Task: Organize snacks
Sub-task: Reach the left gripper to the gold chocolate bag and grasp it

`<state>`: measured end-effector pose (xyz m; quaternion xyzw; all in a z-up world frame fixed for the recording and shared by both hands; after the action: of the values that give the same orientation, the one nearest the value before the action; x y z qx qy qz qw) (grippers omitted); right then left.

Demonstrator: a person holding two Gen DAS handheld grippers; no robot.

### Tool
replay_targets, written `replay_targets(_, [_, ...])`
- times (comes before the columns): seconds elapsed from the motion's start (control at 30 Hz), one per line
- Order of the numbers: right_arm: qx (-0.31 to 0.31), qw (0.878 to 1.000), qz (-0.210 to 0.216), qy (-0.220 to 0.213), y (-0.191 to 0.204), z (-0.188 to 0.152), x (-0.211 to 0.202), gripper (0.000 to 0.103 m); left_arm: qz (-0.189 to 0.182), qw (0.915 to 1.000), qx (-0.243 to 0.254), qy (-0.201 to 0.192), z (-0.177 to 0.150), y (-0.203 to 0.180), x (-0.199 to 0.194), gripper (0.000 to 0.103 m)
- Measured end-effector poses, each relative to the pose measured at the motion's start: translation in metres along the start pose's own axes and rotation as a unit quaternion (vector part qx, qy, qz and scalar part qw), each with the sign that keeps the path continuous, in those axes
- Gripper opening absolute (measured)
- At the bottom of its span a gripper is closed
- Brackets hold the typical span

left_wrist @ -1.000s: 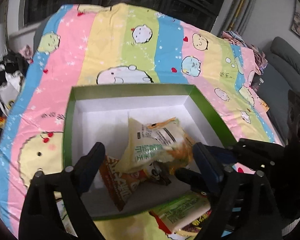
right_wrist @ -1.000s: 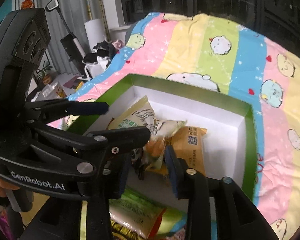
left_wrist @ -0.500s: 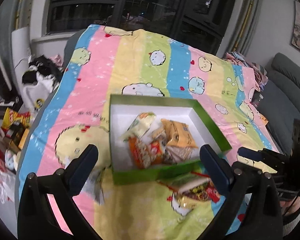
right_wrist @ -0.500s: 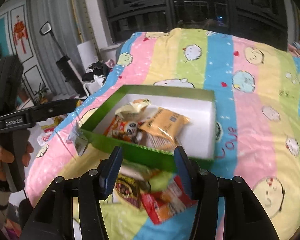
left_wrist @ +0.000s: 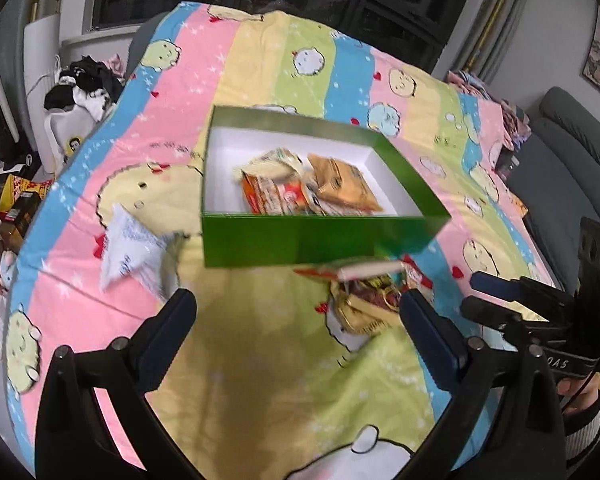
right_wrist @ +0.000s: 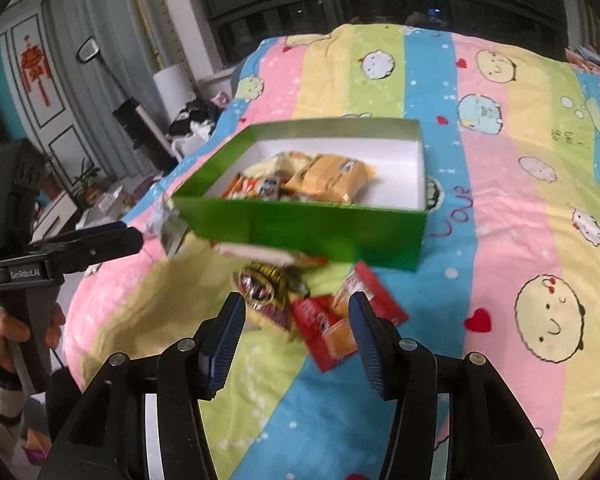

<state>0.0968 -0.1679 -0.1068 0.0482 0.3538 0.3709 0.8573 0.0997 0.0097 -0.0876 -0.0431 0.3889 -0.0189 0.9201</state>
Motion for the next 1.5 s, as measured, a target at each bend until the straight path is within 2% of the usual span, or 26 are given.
replay_targets(0.13, [-0.039,0.999,-0.026,0.020,0.006,-0.013,0.011,0.054,-0.007,0.9998,0.007,0.015,-0.014,-0.013,0.004,0.102])
replay_targets(0.4, [-0.070,0.997,-0.012,0.040,0.022,-0.027,0.027,0.054,-0.013,0.9990,0.026,0.035,-0.026,-0.029,0.016,0.102])
replay_targets(0.7, [-0.066,0.997,-0.004,0.044,0.018,-0.027,0.040,0.054,-0.024,0.9980,0.036,0.047,-0.029,-0.039,0.029,0.102])
replay_targets(1.1, [-0.066,0.997,0.014,0.045,0.015,-0.022,0.055,0.054,-0.059,0.9953,0.042,0.064,-0.030,-0.054,0.045,0.102])
replay_targets(1.3, [-0.073,0.996,0.016,0.041,0.014,-0.014,0.063,0.054,-0.079,0.9940,0.026,0.072,-0.024,-0.062,0.058,0.102])
replay_targets(1.4, [-0.083,0.995,0.024,0.043,0.017,-0.011,0.069,0.054,-0.085,0.9931,0.028,0.076,-0.023,-0.067,0.064,0.100])
replay_targets(1.5, [-0.091,0.994,0.028,0.048,0.018,-0.009,0.074,0.054,-0.091,0.9917,0.032,0.085,-0.025,-0.071,0.070,0.091])
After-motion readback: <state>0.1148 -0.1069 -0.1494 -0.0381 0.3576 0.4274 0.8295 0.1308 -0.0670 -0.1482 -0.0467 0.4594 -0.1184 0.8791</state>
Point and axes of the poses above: each gripper's, at about its wrist camera, not at the fingertips, and x roughly the way its jaws point, y to its left, z to its top, the point moved 8 cm from there along x, roughly the way its jaws point, and after that the axes turned 15 degrees about z, right-handed, at the moved point
